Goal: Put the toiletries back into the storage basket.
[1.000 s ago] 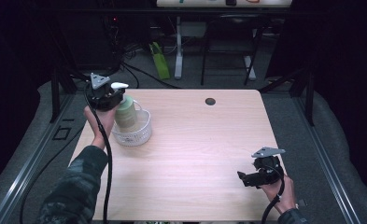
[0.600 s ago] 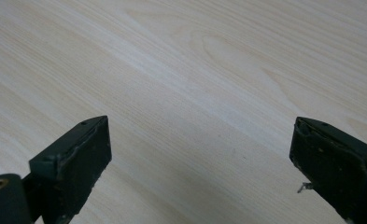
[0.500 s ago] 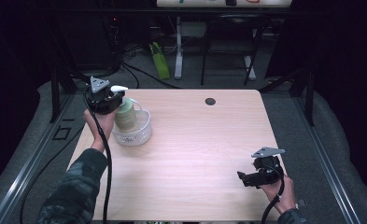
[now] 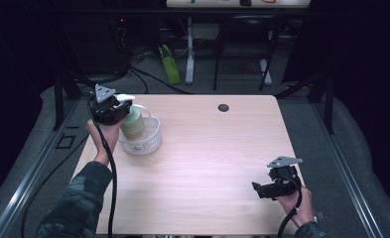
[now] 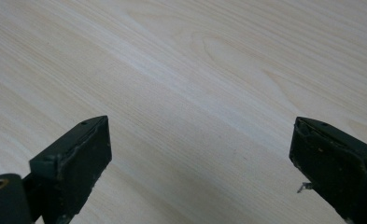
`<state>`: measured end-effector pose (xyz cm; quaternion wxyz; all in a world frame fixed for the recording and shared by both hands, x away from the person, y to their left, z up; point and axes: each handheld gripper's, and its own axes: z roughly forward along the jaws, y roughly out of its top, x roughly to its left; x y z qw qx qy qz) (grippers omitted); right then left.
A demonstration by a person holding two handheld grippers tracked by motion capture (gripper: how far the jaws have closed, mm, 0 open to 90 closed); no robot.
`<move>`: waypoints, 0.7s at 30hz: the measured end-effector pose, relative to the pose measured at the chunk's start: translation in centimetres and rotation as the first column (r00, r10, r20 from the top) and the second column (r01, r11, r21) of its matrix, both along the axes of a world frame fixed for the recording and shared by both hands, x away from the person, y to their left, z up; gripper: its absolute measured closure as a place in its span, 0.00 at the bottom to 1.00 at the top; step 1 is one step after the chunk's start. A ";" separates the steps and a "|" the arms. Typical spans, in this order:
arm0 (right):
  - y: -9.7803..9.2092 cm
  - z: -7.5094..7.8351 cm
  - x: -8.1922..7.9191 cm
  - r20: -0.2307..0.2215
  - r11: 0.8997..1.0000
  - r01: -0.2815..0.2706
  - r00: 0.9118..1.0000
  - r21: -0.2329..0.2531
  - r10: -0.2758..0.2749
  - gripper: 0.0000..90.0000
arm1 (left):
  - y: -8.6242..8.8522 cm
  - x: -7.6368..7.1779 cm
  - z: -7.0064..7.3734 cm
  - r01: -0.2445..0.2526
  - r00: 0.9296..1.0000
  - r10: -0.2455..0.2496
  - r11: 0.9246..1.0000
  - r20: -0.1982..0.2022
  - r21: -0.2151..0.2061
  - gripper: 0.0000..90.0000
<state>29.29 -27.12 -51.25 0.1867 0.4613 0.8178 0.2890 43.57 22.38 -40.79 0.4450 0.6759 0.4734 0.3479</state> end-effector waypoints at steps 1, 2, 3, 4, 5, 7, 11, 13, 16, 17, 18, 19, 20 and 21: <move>0.0 0.0 0.0 0.000 1.000 0.000 1.000 0.000 0.000 0.06 | 0.1 -0.1 0.1 -0.010 1.000 0.010 1.000 -0.010 -0.004 0.64; 0.0 0.0 0.0 0.000 1.000 0.001 1.000 0.000 -0.001 0.06 | 0.1 -0.1 0.2 -0.016 1.000 0.015 1.000 -0.016 -0.004 0.58; 0.0 0.0 0.0 0.000 1.000 0.001 1.000 0.000 -0.001 0.06 | 0.2 -0.2 0.2 -0.019 1.000 0.019 1.000 -0.020 -0.005 0.52; 0.0 0.0 0.0 0.000 1.000 0.002 1.000 -0.001 -0.002 0.06 | 0.2 -0.2 0.2 -0.019 1.000 0.019 1.000 -0.020 -0.005 0.47; 0.0 0.0 0.0 -0.002 1.000 0.005 1.000 0.000 -0.005 0.06 | 0.4 -0.4 0.4 -0.027 0.999 0.027 1.000 -0.026 -0.002 0.42; 0.0 0.0 0.0 -0.002 1.000 0.005 1.000 0.000 -0.005 0.06 | 0.5 -0.6 0.5 -0.030 0.999 0.030 1.000 -0.026 -0.002 0.33; 0.0 0.0 0.0 -0.001 1.000 0.001 1.000 -0.001 -0.001 0.06 | 0.9 -1.2 0.7 -0.040 0.998 0.040 0.999 -0.048 0.010 0.20; 0.0 0.0 0.0 -0.002 1.000 0.001 1.000 -0.003 -0.001 0.06 | 1.1 -1.5 0.8 -0.040 0.997 0.042 0.999 -0.059 0.019 0.17; 0.0 0.0 0.0 -0.002 1.000 0.001 1.000 -0.005 -0.001 0.05 | 1.4 -2.2 1.0 -0.031 0.997 0.032 0.999 -0.070 0.015 0.15; 0.0 0.0 0.0 -0.003 1.000 0.001 1.000 -0.006 -0.001 0.06 | 1.6 -2.7 1.1 -0.021 0.996 0.024 0.999 -0.085 0.026 0.14; 0.0 0.0 0.0 -0.004 1.000 0.000 1.000 -0.006 0.000 0.06 | 1.5 -3.0 1.1 -0.021 0.996 0.024 0.999 -0.083 0.029 0.12; 0.0 0.0 0.0 -0.004 1.000 0.000 1.000 -0.006 0.000 0.06 | 1.5 -3.0 1.1 -0.021 0.996 0.024 0.999 -0.083 0.029 0.11; 0.1 0.0 0.0 -0.005 1.000 0.001 1.000 -0.007 -0.001 0.06 | 1.6 -3.6 1.2 -0.009 0.995 0.012 0.999 -0.095 0.031 0.10; 0.1 0.0 0.0 -0.006 1.000 0.002 1.000 -0.007 -0.002 0.06 | 1.5 -3.9 1.2 -0.006 0.995 0.009 0.999 -0.097 0.033 0.09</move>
